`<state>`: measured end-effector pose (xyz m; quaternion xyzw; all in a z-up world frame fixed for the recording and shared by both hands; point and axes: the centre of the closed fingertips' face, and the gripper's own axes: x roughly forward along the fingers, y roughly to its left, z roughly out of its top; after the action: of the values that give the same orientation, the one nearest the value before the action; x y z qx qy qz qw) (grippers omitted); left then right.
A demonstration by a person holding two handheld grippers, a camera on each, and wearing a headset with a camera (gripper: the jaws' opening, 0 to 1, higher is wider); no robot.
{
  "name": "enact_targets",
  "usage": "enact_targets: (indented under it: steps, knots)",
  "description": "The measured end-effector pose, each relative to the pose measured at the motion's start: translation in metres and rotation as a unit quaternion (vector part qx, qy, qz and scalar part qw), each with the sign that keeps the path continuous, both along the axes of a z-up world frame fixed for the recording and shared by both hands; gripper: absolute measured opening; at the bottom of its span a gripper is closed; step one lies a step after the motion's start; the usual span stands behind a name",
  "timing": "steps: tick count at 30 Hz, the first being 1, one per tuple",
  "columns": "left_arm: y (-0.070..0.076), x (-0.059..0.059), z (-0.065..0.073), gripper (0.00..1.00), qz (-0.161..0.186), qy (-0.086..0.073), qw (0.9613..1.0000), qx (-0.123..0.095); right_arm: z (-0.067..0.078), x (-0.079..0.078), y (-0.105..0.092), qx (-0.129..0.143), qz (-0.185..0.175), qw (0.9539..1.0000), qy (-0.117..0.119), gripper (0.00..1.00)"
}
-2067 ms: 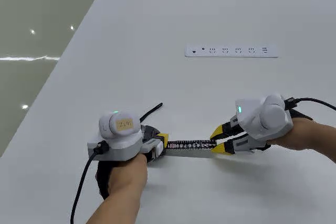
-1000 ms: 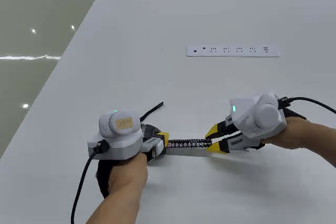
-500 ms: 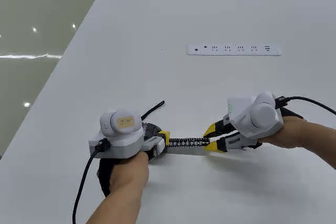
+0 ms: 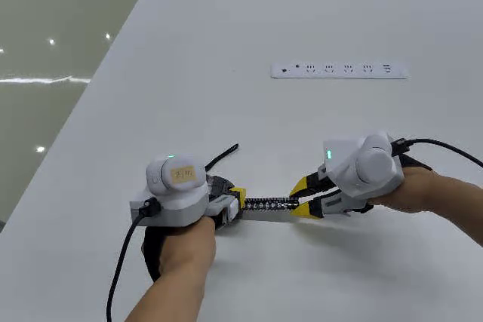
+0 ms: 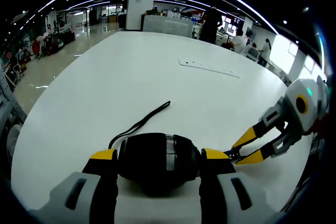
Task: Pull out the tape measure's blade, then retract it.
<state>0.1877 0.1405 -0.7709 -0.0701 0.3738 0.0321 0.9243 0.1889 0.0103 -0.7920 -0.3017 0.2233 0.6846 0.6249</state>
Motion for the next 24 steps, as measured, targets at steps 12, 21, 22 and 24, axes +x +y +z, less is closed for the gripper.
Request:
enact_targets:
  steps: [12,21,22,24]
  knots:
    - [-0.002,0.0,0.0,0.59,-0.005,-0.001,1.0,0.0,-0.001,-0.001,0.004,0.0,0.001,1.0,0.0,0.13]
    - [-0.002,-0.001,0.001,0.59,-0.005,-0.001,1.0,0.0,-0.001,-0.002,0.01,0.002,0.002,1.0,0.001,0.13]
    - [-0.002,-0.001,0.001,0.59,-0.005,-0.001,1.0,0.0,-0.001,-0.002,0.01,0.002,0.002,1.0,0.001,0.13]
    - [-0.002,-0.002,0.001,0.59,-0.005,-0.001,1.0,0.0,-0.002,-0.002,0.011,0.002,0.002,1.0,0.001,0.13]
